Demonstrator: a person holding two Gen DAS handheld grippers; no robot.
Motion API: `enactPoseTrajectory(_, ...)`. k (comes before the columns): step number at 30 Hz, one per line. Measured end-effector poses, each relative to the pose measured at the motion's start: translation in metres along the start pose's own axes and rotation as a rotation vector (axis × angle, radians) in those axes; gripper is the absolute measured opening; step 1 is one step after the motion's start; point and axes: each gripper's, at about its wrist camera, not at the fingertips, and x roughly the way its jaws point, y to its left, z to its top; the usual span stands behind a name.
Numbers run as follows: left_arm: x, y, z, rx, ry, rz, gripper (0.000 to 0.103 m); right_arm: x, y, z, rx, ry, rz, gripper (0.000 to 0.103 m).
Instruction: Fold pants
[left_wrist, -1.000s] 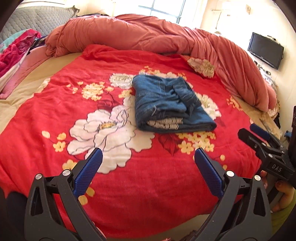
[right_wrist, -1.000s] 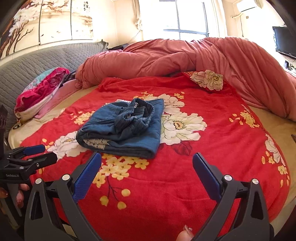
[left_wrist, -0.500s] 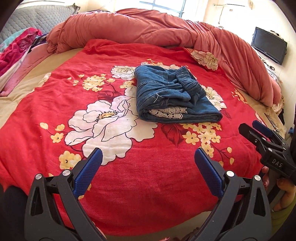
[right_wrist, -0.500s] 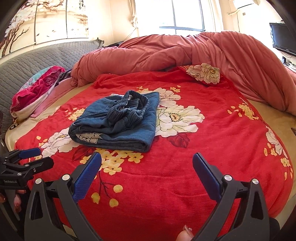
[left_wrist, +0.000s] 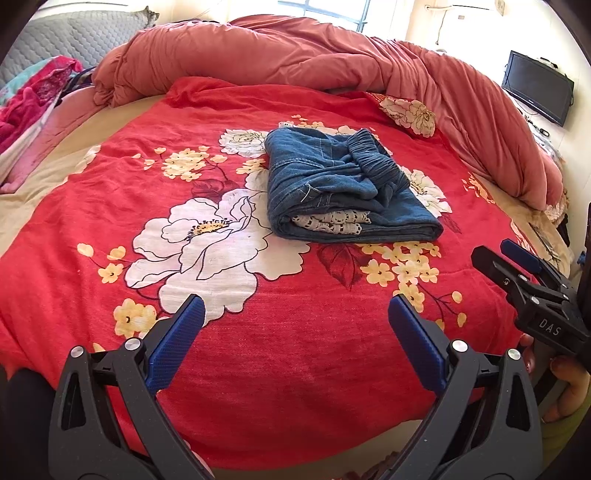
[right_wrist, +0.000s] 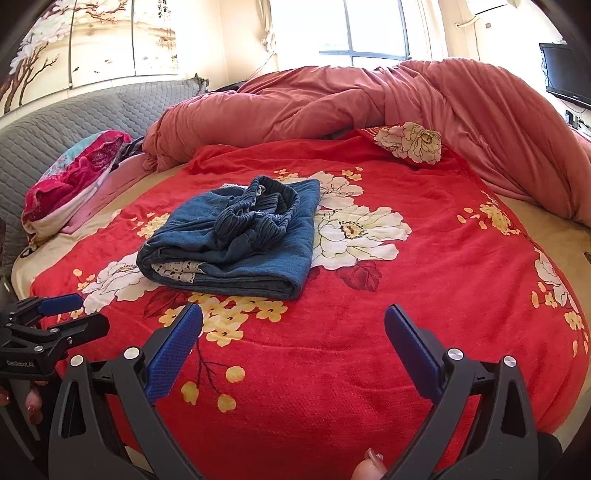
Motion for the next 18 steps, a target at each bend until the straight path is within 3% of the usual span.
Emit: enactPoseTrajectory(18,0.0003,0.0002,-0.0004,-0.001,0.007,0.022,0.093,0.0032,-0.0014,-0.0012,0.005,0.011,-0.007,0.098)
